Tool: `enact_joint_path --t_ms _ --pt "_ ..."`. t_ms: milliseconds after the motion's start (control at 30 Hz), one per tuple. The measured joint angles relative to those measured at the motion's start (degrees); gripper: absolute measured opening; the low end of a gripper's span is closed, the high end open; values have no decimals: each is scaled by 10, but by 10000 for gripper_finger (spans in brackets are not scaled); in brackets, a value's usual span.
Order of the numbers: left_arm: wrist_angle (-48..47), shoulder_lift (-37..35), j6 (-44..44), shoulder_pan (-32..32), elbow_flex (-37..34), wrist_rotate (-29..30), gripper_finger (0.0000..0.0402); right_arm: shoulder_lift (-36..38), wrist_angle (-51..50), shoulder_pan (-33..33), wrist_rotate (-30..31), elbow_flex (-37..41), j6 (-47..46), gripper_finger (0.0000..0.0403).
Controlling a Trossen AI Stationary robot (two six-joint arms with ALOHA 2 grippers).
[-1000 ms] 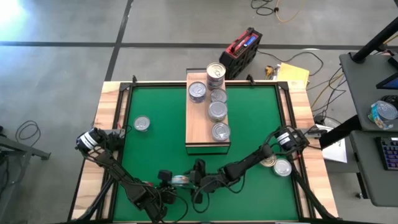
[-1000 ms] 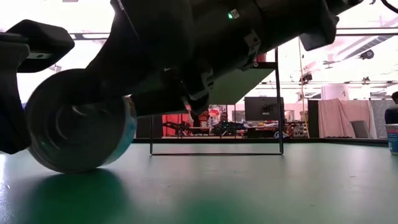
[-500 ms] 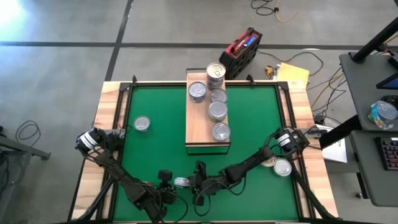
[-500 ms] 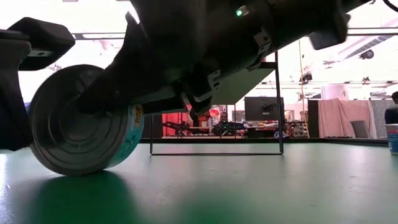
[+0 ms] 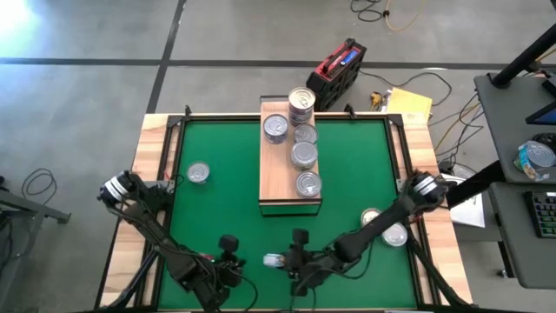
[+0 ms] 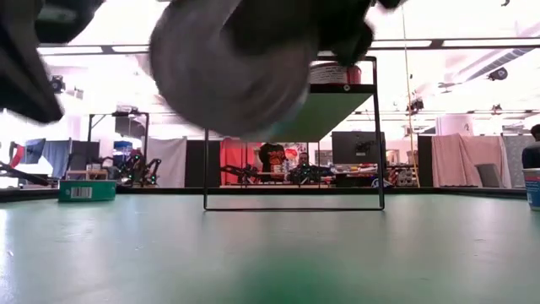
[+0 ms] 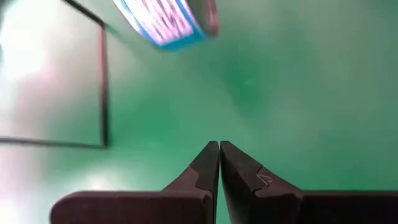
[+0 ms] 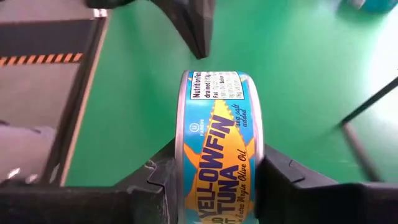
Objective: Stack canned seafood by type on shelf
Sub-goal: Put the top yellow tuna can on the shelf
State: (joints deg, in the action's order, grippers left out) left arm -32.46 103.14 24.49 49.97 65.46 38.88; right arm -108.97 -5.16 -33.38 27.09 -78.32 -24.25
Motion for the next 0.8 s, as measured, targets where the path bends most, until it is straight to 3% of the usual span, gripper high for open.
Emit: enact_joint_path --t_ms 167,367,667,800 --pt "-1 -13 -88 -12 1 41 0 65 -22 -21 46 19 68 132" --pt "42 -66 -181 -57 -52 36 0 128 22 -23 90 91 138 132" --pt "329 -227 -326 -164 -250 -43 0 174 368 -31 89 257 317 132" --pt "463 -278 -374 -196 -296 -120 0 174 501 -21 91 315 373 132"
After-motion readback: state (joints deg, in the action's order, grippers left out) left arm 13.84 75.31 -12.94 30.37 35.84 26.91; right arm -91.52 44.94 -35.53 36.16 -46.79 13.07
